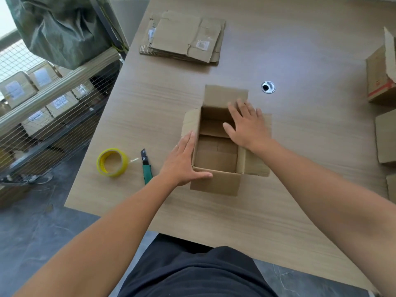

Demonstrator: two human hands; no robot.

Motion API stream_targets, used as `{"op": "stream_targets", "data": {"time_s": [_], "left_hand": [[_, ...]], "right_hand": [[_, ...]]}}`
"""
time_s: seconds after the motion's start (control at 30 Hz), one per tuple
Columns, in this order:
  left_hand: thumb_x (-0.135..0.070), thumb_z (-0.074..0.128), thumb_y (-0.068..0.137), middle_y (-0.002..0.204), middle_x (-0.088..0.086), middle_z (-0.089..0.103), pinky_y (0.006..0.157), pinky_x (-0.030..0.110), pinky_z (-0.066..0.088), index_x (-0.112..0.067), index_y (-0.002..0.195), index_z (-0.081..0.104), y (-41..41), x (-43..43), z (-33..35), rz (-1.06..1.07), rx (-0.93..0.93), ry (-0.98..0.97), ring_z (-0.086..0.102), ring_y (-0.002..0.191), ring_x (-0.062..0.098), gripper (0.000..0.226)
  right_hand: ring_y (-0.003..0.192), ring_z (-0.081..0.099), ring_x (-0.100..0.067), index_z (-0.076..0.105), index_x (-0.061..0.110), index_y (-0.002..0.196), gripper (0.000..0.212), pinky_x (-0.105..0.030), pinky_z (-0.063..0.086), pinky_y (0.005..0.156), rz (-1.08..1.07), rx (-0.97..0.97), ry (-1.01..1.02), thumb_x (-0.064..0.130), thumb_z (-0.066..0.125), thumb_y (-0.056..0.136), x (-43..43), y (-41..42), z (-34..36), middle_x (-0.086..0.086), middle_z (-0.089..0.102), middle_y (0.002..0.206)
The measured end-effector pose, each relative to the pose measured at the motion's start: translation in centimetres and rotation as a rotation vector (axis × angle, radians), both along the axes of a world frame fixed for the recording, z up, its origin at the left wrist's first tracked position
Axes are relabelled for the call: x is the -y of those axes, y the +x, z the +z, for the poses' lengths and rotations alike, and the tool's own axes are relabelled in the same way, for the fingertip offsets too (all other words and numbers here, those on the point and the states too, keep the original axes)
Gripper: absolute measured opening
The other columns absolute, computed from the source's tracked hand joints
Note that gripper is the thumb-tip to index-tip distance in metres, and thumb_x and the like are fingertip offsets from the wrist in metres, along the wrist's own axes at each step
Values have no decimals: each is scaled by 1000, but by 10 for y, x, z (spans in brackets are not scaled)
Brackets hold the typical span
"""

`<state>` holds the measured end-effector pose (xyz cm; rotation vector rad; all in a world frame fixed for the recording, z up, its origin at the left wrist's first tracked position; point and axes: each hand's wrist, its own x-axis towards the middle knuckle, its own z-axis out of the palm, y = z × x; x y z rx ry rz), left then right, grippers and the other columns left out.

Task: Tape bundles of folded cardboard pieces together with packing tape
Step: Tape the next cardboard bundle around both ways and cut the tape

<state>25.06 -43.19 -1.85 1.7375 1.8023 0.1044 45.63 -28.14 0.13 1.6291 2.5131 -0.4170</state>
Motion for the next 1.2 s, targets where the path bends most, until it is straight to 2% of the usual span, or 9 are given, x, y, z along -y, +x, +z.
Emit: {"op": "stream_targets", "data": {"time_s": [0.17,0.23,0.33,0.47,0.57,0.67,0.8,0.93,1.2], "left_hand": [[-73,78,63,166,-19,-8,120,41,22,-40,155,-15,3,-1,-4,114,216,-62,8,154,17,136],[-67,82,65,166,-18,-7,121,42,22,-39,155,-13,2,-5,-2,110,288,-103,9,154,18,134],[-68,78,71,165,-12,7,123,43,23,-36,157,5,-2,-6,5,175,401,-74,15,151,15,117],[-58,81,73,159,2,27,119,46,31,-30,156,18,-11,-10,2,655,496,3,29,145,21,108],[-34,85,79,138,9,60,93,43,55,-18,143,44,-13,-17,-2,817,906,-349,62,116,23,78],[-17,80,85,113,11,72,67,40,61,-17,119,59,3,-26,-2,810,1054,-393,73,89,20,40],[-13,75,88,96,4,73,58,36,60,-20,110,58,47,-51,9,761,1084,-354,75,71,15,29],[-13,74,89,104,8,72,65,41,62,-15,118,60,99,-96,25,704,1097,-335,73,86,23,32],[-11,71,92,103,8,69,63,42,63,-19,97,57,234,-259,46,752,1082,-285,71,88,27,17]], "right_hand": [[139,37,-36,36,28,149,61,-47,29,117,-71,-118,-88,60,44,98,-14,-4,-19,-7,41,153],[146,28,-35,31,28,153,66,-47,23,121,-53,-86,-132,62,43,97,-18,-2,-16,-7,33,159],[157,-4,-30,11,26,162,77,-48,0,127,-75,-67,-75,57,42,100,2,8,0,-6,5,170],[155,9,-36,33,11,156,67,-49,8,127,-276,-244,116,36,56,98,70,35,27,-16,25,165],[155,17,-33,39,9,153,62,-48,9,126,-320,-173,71,34,57,99,119,64,37,-14,32,163],[158,7,-24,26,14,160,66,-44,2,127,-341,-53,-7,42,46,104,157,91,42,-6,21,168],[158,4,-23,22,17,162,66,-43,-1,127,-469,-5,35,44,41,105,182,116,51,-6,18,169],[158,2,-22,24,18,161,65,-44,0,127,-612,-10,98,46,40,104,176,149,62,-6,17,169],[158,4,-23,26,19,161,64,-43,1,127,-634,-86,232,44,42,104,42,263,81,-7,19,169]]}}
